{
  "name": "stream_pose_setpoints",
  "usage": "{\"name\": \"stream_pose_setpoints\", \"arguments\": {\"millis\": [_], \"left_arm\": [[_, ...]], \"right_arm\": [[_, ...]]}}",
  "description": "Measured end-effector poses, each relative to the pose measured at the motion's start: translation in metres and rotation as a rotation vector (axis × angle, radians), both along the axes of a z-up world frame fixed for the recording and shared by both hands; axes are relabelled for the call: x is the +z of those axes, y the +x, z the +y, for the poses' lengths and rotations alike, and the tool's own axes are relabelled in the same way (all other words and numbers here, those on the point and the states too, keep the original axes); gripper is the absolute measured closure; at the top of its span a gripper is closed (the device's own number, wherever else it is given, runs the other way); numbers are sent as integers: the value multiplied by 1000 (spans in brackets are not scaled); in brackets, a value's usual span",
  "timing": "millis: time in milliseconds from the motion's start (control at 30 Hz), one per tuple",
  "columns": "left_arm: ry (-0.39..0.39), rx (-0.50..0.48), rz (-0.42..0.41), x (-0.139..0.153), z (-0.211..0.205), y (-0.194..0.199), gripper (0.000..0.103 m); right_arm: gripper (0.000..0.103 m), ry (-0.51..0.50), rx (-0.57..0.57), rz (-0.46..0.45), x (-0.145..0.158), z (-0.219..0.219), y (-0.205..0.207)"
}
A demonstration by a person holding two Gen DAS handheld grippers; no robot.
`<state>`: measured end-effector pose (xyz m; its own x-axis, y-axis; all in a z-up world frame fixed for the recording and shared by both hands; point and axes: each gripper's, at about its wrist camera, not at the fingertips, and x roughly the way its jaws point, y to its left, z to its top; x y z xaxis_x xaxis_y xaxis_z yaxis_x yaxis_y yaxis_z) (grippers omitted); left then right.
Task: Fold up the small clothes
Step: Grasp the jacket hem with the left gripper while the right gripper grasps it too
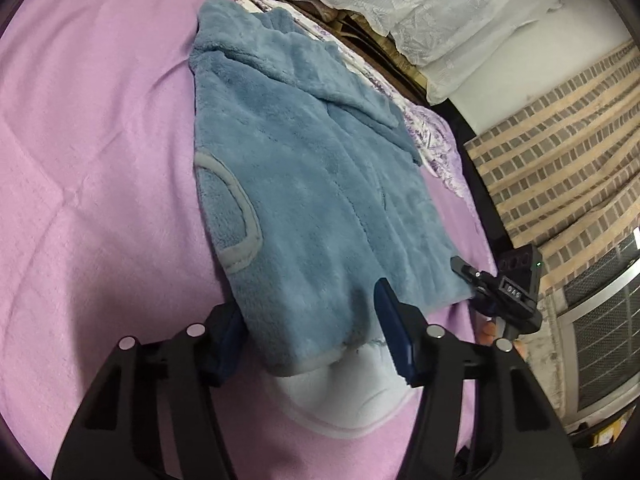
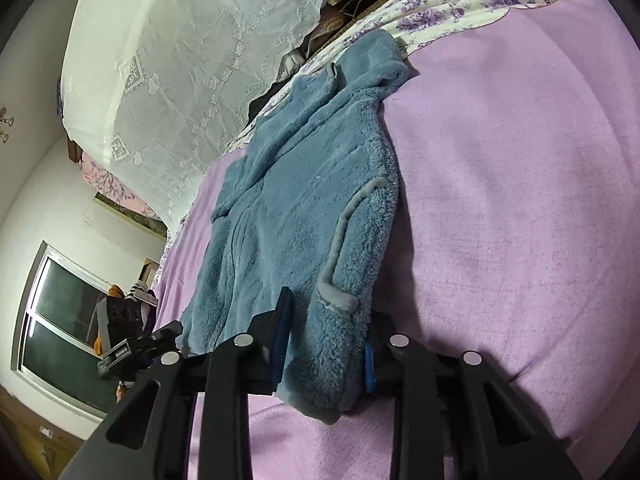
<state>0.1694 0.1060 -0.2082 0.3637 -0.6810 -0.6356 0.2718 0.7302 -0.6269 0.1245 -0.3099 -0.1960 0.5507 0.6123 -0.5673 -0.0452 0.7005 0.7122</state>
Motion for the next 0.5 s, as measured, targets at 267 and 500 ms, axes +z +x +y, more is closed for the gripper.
{"name": "stream_pose_setpoints", "arguments": {"millis": [267,500], "left_arm": [[17,36,-18,0,2,-3,88],[-41,96,-120,18,28,-27,91]], "right_arm": [[89,-14,-20,-30,4,0,-4],[91,24,-41,-83,12,-6,-20]]}}
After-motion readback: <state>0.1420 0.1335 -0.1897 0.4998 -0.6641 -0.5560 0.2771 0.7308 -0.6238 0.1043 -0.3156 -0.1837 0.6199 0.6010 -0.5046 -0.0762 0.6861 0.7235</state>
